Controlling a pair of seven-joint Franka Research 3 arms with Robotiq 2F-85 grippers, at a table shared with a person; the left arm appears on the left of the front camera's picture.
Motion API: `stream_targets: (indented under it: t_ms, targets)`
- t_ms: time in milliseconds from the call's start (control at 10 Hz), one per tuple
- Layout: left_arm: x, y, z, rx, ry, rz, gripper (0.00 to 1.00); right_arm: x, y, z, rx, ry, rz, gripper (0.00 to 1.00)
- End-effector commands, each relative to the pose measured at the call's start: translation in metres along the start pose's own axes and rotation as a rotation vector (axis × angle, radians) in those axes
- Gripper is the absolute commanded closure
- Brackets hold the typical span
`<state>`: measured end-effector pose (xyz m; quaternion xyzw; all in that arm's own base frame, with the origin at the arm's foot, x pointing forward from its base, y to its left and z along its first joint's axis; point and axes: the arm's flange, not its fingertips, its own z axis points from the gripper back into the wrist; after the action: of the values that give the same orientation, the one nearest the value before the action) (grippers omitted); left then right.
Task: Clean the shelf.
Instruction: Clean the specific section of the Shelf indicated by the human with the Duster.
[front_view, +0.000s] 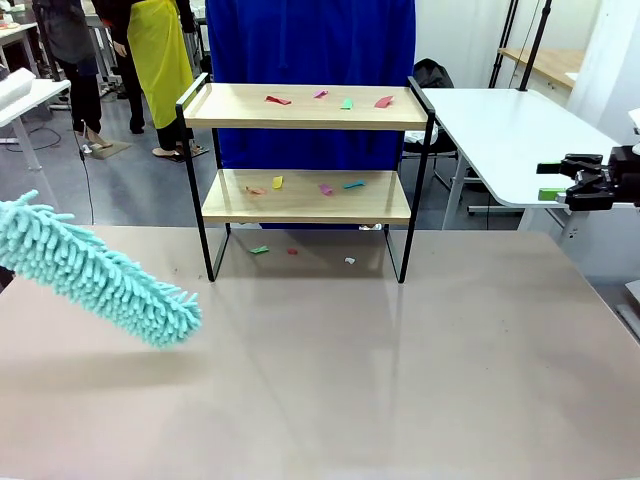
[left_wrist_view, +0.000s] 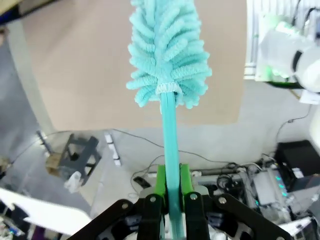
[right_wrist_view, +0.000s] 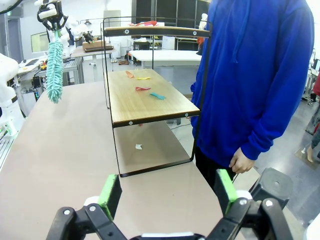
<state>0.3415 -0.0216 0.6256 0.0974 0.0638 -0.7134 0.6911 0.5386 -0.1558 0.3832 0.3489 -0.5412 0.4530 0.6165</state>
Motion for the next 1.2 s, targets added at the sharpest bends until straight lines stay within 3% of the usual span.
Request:
stream_targets:
  t_ms: [0, 100, 200, 1100]
  targets:
    - [-0.0018, -0.0014, -0.0057, 0.022, -0.064, 0.002, 0.87, 0.0027, 0.0007, -0.0012, 0.003, -0.001, 0.006, 0.00]
    - [0.0001, 0.0026, -0.0071, 0.057, -0.072, 0.050, 0.87, 0.0027, 0.0007, -0.0012, 0.003, -0.001, 0.006, 0.00]
    - [0.0030, -0.0010, -0.0029, 0.001, -0.021, -0.004, 0.87, 0.0027, 0.0007, -0.0012, 0.003, -0.001, 0.006, 0.00]
    - [0.0030, -0.0010, -0.0029, 0.001, -0.021, -0.004, 0.87, 0.0027, 0.0007, -0.0012, 0.003, -0.001, 0.006, 0.00]
